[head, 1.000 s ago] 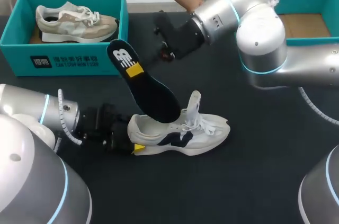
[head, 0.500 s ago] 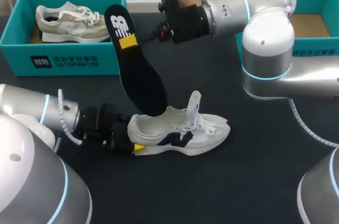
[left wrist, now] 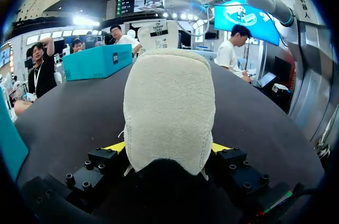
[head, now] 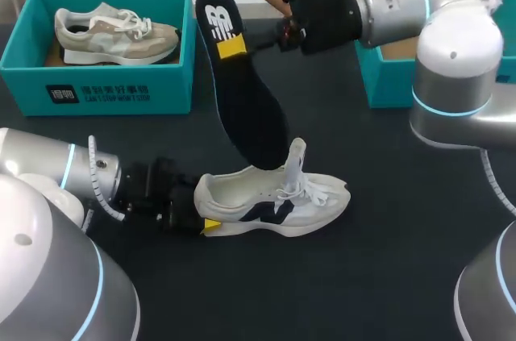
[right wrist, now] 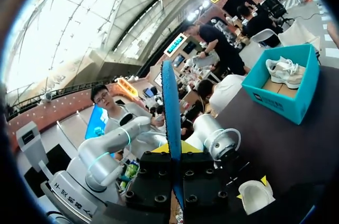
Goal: Take the shoe out of the shoebox, open the shoe tongue, remove and reinsert the insole, then place the shoe into the shoebox
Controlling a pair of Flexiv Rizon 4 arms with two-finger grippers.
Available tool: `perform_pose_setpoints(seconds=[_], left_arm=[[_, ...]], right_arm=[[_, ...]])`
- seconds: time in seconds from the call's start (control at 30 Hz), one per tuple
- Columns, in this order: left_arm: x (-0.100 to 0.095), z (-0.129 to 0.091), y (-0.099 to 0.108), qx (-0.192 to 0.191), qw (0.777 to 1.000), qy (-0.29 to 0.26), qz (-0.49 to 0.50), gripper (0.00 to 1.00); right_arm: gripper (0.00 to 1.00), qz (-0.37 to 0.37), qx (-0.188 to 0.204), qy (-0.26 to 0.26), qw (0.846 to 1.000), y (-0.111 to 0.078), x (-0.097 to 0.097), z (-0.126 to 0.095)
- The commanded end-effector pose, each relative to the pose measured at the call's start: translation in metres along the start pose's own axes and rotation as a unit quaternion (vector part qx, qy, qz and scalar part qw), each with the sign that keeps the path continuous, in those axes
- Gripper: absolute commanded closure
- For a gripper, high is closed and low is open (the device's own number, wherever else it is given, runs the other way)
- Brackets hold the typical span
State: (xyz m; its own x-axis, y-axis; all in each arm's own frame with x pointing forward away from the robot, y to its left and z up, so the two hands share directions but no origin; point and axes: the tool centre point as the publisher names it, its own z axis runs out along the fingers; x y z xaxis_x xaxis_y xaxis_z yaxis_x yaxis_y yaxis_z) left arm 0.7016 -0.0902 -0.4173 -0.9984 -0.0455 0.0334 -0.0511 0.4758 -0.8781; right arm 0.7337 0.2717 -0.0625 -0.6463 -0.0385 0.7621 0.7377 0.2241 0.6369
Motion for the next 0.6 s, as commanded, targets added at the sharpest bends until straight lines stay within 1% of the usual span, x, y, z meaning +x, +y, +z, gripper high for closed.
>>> perform_pose_setpoints(seconds=[0.03, 0.4, 0.5, 0.57, 0.6], left_arm=[[0.002, 0.003, 0.001, -0.002, 1.000, 0.000, 0.000, 1.00], [0.002, 0.003, 0.001, -0.002, 1.000, 0.000, 0.000, 1.00], [0.002, 0.003, 0.001, -0.002, 1.000, 0.000, 0.000, 1.00], [0.002, 0.003, 0.001, -0.002, 1.000, 0.000, 0.000, 1.00], [0.002, 0.003, 0.001, -0.002, 1.000, 0.000, 0.000, 1.00]], right_arm=[[1.00, 0.000, -0.012, -0.010, 1.000, -0.010, 0.008, -0.008], [1.00, 0.000, -0.012, -0.010, 1.000, -0.010, 0.008, -0.008], [1.00, 0.031, -0.040, -0.026, 0.998, -0.013, 0.010, -0.024], [1.00, 0.046, -0.064, -0.021, 0.997, -0.013, 0.015, -0.035], [1.00, 0.050, -0.064, -0.028, 0.996, -0.013, 0.018, -0.039]])
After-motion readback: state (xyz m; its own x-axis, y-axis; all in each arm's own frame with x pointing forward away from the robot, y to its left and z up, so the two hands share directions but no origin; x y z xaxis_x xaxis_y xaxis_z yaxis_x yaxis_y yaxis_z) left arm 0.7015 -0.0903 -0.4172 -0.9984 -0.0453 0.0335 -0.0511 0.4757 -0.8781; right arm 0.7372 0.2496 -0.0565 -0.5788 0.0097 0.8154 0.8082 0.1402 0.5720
